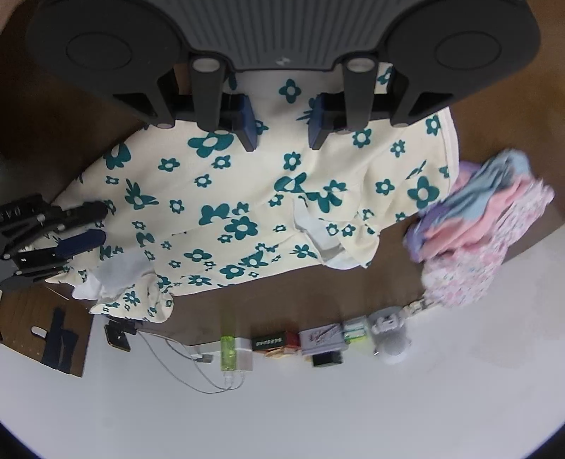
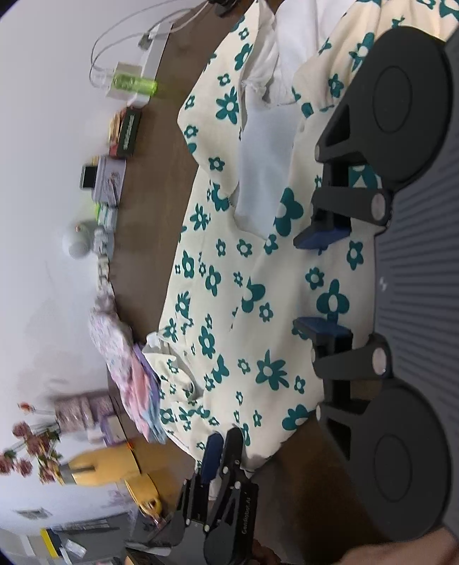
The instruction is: Fold clothes
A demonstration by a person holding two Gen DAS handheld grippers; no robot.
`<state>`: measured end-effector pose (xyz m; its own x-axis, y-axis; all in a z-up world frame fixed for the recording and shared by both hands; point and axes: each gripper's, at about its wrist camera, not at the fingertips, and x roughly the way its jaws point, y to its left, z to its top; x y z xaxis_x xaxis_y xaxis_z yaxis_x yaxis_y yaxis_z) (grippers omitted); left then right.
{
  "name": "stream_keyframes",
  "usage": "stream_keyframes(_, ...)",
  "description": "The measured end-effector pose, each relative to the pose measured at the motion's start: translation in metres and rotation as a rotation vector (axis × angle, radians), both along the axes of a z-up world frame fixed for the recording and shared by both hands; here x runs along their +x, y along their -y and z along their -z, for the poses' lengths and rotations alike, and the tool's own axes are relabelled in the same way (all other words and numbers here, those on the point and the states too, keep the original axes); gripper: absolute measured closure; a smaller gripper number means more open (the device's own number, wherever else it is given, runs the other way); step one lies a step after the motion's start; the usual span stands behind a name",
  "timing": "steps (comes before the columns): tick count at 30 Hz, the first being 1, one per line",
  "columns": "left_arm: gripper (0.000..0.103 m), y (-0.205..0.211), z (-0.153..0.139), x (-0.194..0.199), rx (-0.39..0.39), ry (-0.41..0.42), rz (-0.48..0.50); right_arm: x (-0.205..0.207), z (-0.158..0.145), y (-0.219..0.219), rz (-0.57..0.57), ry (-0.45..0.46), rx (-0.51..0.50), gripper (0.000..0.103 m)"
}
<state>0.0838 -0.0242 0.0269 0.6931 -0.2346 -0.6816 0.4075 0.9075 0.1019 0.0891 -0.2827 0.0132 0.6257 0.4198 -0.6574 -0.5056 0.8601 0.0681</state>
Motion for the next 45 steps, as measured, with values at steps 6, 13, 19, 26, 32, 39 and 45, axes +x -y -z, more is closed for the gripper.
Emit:
stream_keyframes(6,0.071,-0.019,0.000,-0.024,0.001,-0.007,-0.096,-0.012,-0.001,-0.027,-0.067,0.000,0.011,0.048)
stream_keyframes(13,0.071,-0.040,-0.003,-0.042,0.002,-0.015,-0.143,-0.019,-0.003,-0.046,-0.107,-0.024,0.041,0.049)
stream_keyframes(19,0.070,-0.026,-0.025,-0.046,-0.034,0.080,-0.090,-0.017,-0.023,-0.015,-0.007,0.006,0.065,0.049)
stream_keyframes(26,0.069,-0.032,-0.009,-0.037,-0.021,0.035,-0.118,-0.022,-0.023,0.025,0.155,0.018,-0.070,0.050)
stream_keyframes(32,0.068,-0.037,-0.006,-0.035,-0.038,0.022,-0.124,-0.027,-0.006,0.033,0.205,-0.019,-0.060,0.047)
stream_keyframes(39,0.060,-0.038,-0.017,-0.036,-0.055,0.054,-0.093,-0.013,-0.052,0.049,0.159,0.060,-0.021,0.039)
stream_keyframes(45,0.044,-0.050,-0.040,-0.035,-0.066,0.138,-0.117,0.042,-0.095,0.082,0.191,0.165,-0.275,0.037)
